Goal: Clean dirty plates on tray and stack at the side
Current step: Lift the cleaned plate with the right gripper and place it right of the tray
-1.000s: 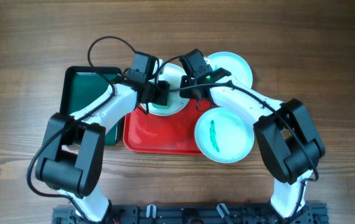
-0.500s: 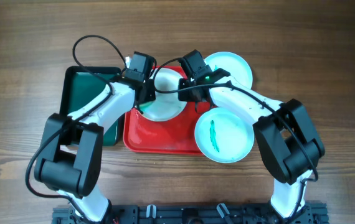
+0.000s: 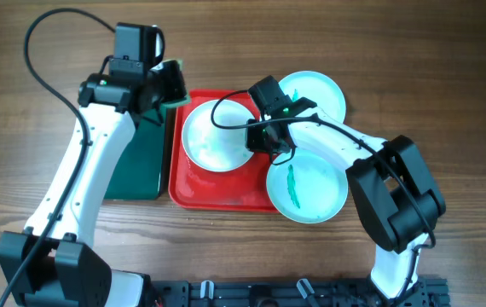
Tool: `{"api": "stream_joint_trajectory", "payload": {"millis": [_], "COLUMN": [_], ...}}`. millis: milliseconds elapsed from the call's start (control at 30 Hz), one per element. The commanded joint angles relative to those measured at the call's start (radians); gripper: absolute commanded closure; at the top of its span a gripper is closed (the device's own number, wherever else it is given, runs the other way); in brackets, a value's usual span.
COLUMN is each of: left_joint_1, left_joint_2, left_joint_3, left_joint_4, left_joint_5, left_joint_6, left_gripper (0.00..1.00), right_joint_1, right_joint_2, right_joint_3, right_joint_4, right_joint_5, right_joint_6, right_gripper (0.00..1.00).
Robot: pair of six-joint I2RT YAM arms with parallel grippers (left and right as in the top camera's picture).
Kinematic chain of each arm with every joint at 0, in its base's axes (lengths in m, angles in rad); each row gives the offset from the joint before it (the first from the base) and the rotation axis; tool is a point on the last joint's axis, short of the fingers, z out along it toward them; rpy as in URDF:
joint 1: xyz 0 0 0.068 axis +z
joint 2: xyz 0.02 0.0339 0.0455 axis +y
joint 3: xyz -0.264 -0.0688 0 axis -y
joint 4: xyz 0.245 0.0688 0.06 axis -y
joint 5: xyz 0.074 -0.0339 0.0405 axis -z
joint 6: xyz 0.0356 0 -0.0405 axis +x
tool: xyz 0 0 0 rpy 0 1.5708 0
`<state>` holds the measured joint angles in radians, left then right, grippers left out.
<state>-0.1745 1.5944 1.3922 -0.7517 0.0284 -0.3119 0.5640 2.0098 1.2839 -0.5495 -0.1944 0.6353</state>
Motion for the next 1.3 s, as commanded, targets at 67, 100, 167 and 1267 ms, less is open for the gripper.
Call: {"api": "stream_joint_trajectory", "payload": {"millis": [67, 100, 167, 1267], "left_joint_1": [0.021, 0.021, 0.021, 0.094], "left_joint_2": [0.012, 0.012, 0.012, 0.082], "left_joint_3": [-0.001, -0.001, -0.001, -0.001], "left_joint_4": [-0.047, -0.051, -0.058, -0.084], "left_joint_5": [-0.004, -0.004, -0.005, -0.014], "left_joint_6": [0.020, 0.020, 0.020, -0.090], "left_gripper": [0.96, 0.96, 0.96, 0.96], "right_joint_1": [0.000, -0.001, -0.003, 0.505], "right_joint_2": [-0.004, -0.005, -0.011, -0.306], "right_joint_3": [-0.027, -0.024, -0.006, 0.047], "right_joint_4": [0.056, 0.061, 0.047, -0.098], "right_joint_5": [-0.009, -0.010, -0.008, 1.698], "right_joint_6": [0.014, -0.005, -0.048, -0.270], "right_gripper": [0.96, 0.96, 0.96, 0.96]}}
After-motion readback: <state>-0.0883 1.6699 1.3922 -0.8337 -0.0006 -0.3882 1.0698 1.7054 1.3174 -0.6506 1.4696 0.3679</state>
